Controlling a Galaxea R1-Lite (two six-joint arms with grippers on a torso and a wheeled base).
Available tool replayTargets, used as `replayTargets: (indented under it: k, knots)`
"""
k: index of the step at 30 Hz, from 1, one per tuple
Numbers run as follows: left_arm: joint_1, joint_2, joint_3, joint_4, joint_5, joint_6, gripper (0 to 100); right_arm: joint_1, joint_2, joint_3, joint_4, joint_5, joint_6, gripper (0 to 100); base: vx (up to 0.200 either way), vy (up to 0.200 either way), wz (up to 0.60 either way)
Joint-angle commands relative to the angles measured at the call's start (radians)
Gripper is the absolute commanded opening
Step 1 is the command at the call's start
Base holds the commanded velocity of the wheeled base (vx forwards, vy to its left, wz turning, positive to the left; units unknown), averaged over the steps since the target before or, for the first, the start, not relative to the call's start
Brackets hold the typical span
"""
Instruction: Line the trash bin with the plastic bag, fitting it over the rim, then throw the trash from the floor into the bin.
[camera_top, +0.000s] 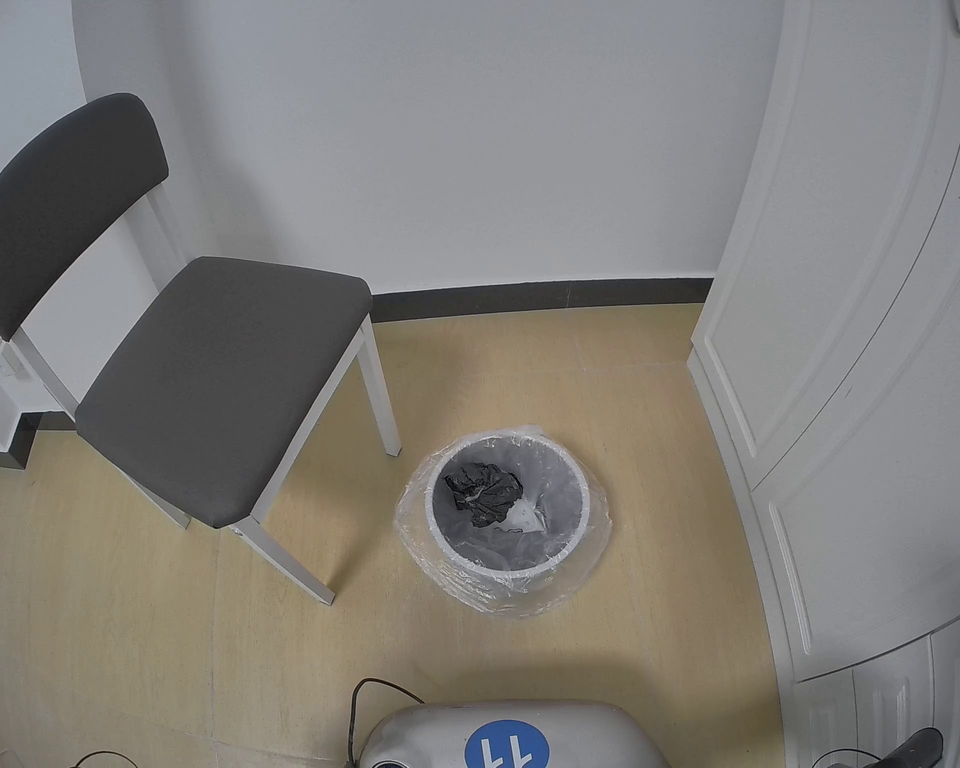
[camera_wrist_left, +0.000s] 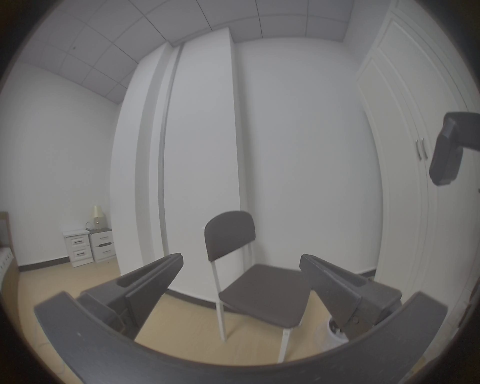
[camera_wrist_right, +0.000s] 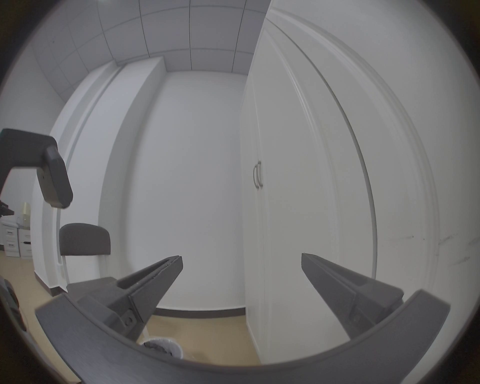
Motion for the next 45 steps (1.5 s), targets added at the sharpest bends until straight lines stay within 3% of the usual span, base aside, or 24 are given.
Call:
replayTargets:
  k: [1,5,8,11,18,24,27,33,37,45]
  knots:
    - [-0.001,-0.022,0.213,-0.248,-0.012,-0.042,100,0.0,-0.01,0.034,-0.112,0.012,0.026,100,0.0,0.0,0.0]
    - [-0.001,-0.022,0.465,-0.59,-0.019,-0.052,100,0.0,-0.01,0.112,-0.275,0.012,0.069,100,0.0,0.0,0.0]
    - [-0.001,-0.022,0.643,-0.798,-0.097,-0.048,100,0.0,-0.01,0.206,-0.489,0.014,0.066,100,0.0,0.0,0.0]
    - [-0.001,-0.022,0.718,-0.845,-0.14,-0.047,100,0.0,-0.01,0.27,-0.592,0.015,0.073,100,0.0,0.0,0.0]
    - [-0.001,-0.02,0.876,-0.857,-0.146,-0.042,100,0.0,-0.01,0.48,-0.784,0.021,0.074,100,0.0,0.0,0.0]
    - [-0.001,-0.022,0.877,-0.663,-0.144,-0.042,100,0.0,-0.01,0.565,-0.802,0.054,0.08,100,0.0,0.0,0.0]
    - [-0.001,-0.02,0.877,-0.547,-0.146,-0.05,100,0.0,-0.01,0.58,-0.765,0.063,0.091,100,0.0,0.0,0.0]
    - [-0.001,-0.02,0.877,-0.531,-0.164,-0.061,100,0.0,-0.008,0.58,-0.701,0.06,0.112,100,0.0,0.0,0.0]
    - [-0.002,-0.02,0.876,-0.48,-0.29,-0.099,100,0.0,-0.01,0.58,-0.618,0.052,0.134,100,0.0,0.0,0.0]
    - [-0.001,-0.02,0.877,-0.483,-0.285,-0.07,100,0.0,-0.01,0.58,-0.41,0.044,0.131,100,0.0,0.0,0.0]
